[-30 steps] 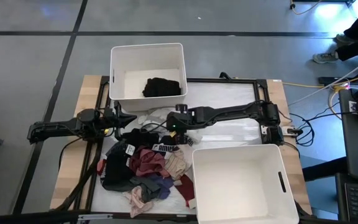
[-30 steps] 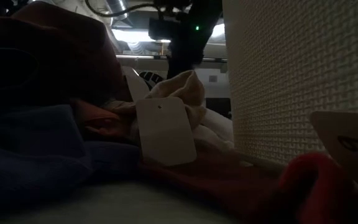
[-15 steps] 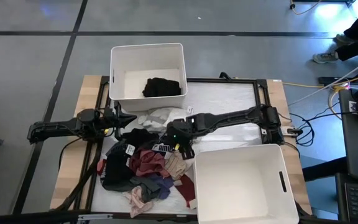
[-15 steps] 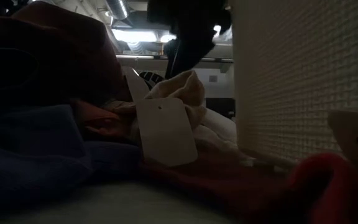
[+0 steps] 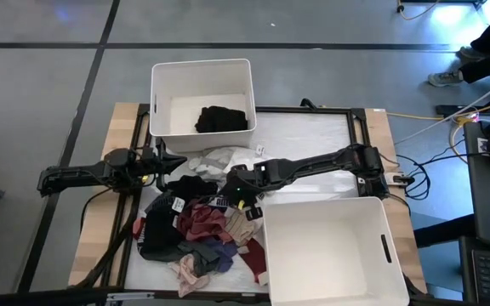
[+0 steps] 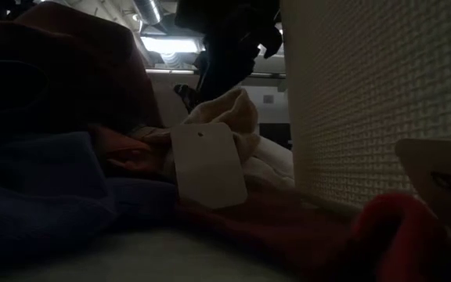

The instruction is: Sort clothes

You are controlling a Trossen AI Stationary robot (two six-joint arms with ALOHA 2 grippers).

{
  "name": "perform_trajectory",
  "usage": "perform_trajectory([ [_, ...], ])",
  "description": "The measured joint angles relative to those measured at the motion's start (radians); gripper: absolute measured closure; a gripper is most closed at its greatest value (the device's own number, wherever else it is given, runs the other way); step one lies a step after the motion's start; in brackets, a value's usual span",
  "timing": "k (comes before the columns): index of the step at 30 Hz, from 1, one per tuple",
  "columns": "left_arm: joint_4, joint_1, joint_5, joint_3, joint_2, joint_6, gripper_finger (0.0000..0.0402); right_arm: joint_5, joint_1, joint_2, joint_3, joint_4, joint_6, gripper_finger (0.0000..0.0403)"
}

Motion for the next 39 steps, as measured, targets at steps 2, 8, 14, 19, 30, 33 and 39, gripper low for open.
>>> perform_trajectory([
  [2,0.0,0.0,0.0,0.0,0.0,0.001,0.0398,0.007,0.0,0.0,0.0,0.002,-0.011,0.038],
  [8,0.0,0.0,0.0,0.0,0.0,0.001,0.0398,0.117,0.0,0.0,0.028,-0.002,-0.029,0.0382],
  [14,0.0,0.001,0.0,0.0,0.0,0.004,0.0398,0.15,-0.001,0.0,0.135,-0.029,-0.041,0.0394],
  [19,0.0,0.001,0.0,0.0,0.0,0.008,0.0398,0.28,-0.001,0.0,0.243,-0.101,-0.065,0.0397],
  [30,0.0,0.001,0.0,0.0,0.0,0.007,0.0398,0.389,-0.056,0.0,0.452,-0.19,-0.086,0.0399],
  [33,0.0,0.001,0.0,0.0,0.0,0.007,0.0398,0.395,-0.075,-0.001,0.49,-0.191,-0.103,0.0396],
  [39,-0.001,0.001,0.0,0.0,0.0,0.007,0.0398,0.428,-0.088,-0.001,0.586,-0.197,-0.129,0.0398],
])
